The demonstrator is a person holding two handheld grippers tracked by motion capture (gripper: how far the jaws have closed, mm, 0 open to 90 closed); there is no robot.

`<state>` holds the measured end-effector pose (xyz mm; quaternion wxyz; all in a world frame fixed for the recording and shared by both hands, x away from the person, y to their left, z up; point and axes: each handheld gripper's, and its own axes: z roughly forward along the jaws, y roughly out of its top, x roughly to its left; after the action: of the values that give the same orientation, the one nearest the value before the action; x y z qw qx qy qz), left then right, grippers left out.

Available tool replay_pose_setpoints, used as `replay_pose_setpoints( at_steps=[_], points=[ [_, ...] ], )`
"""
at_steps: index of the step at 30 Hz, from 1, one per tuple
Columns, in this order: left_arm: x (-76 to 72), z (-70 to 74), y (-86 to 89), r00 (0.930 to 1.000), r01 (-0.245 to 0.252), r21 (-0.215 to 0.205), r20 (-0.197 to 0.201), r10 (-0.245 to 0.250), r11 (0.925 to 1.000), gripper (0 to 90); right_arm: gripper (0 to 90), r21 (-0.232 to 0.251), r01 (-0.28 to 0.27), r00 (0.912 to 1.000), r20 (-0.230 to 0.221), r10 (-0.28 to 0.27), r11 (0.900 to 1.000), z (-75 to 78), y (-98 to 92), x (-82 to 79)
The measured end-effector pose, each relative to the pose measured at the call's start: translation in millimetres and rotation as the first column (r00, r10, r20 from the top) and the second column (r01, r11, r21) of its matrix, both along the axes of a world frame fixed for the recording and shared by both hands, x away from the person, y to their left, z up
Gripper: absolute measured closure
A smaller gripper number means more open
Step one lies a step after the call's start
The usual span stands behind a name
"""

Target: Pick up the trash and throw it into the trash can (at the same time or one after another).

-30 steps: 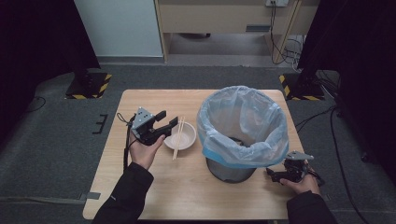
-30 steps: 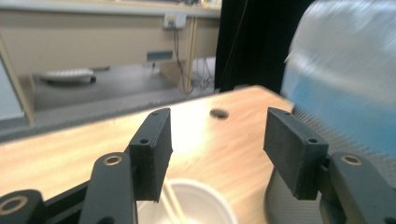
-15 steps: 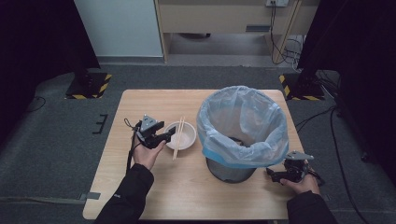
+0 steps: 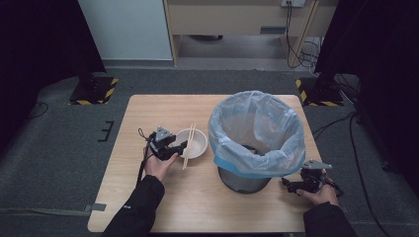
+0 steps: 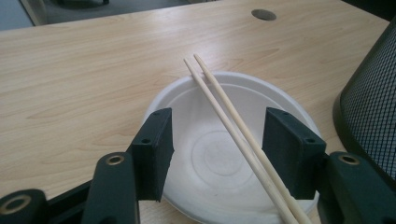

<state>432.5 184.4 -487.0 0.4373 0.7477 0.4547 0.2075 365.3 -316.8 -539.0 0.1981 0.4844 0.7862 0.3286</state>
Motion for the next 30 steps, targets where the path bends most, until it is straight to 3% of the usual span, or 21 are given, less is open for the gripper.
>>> replay_pose_setpoints(
  at_steps=[19, 30],
  points=[
    [1.2, -10.9, -5.3, 0.9992, 0.001, 0.056, -0.039, 0.001, 0.9984, 44.3, 1.0, 0.000, 0.000, 1.0000, 0.000, 0.000, 1.000, 0.0, 0.0, 0.0],
    [1.7, -11.3, -1.3, 0.9981, -0.016, 0.067, -0.058, 0.020, 0.9976, 53.0, 1.0, 0.000, 0.000, 1.0000, 0.000, 0.000, 1.000, 0.0, 0.0, 0.0]
  ],
)
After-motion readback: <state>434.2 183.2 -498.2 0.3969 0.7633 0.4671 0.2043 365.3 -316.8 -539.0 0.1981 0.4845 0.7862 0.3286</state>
